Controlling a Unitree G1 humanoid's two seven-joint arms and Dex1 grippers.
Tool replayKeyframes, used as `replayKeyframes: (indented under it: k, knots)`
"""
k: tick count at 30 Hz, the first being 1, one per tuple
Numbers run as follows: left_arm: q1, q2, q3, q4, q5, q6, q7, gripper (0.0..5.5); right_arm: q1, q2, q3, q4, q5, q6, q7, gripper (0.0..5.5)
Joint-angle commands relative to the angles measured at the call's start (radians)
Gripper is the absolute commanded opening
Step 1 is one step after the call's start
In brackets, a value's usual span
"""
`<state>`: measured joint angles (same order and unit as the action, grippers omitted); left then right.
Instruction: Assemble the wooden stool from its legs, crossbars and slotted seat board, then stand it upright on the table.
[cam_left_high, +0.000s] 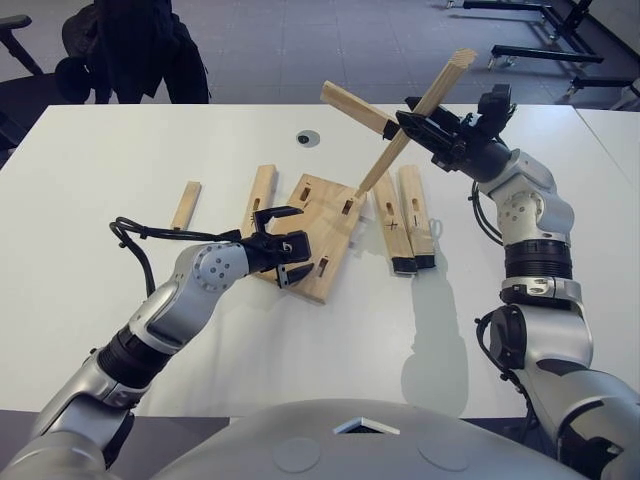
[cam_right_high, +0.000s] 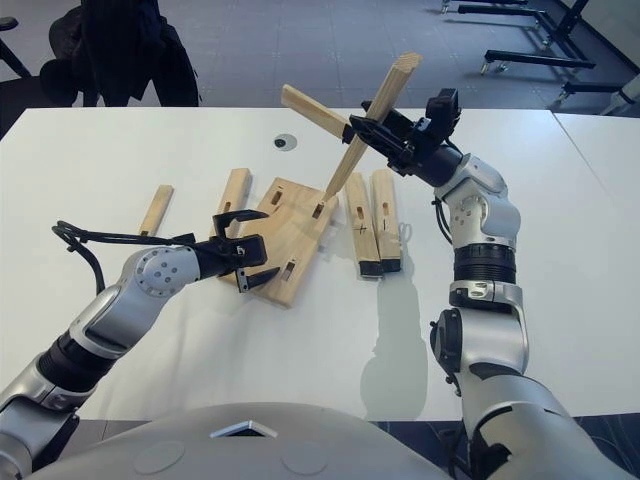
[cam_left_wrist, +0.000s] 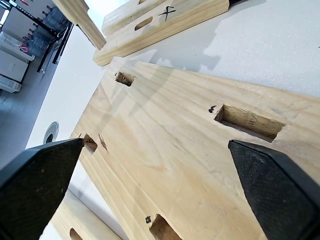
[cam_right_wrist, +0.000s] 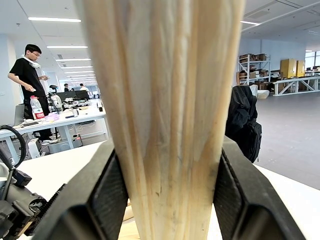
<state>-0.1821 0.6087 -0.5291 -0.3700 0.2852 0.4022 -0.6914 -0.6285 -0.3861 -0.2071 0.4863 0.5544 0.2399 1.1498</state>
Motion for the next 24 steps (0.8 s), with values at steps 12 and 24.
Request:
replayKeyframes:
  k: [12, 24]
  knots:
    - [0.038, -0.03, 0.006, -0.071, -0.05, 0.243, -0.067, 5.31, 0.034, 0.022, -0.008, -0.09, 0.037, 0.04, -0.048, 2.08]
    - [-0.111, -0.1, 0.161, -0.139, -0.274, 0.474, -0.122, 5.31, 0.126, 0.021, 0.003, -0.127, 0.043, 0.055, -0.058, 2.08]
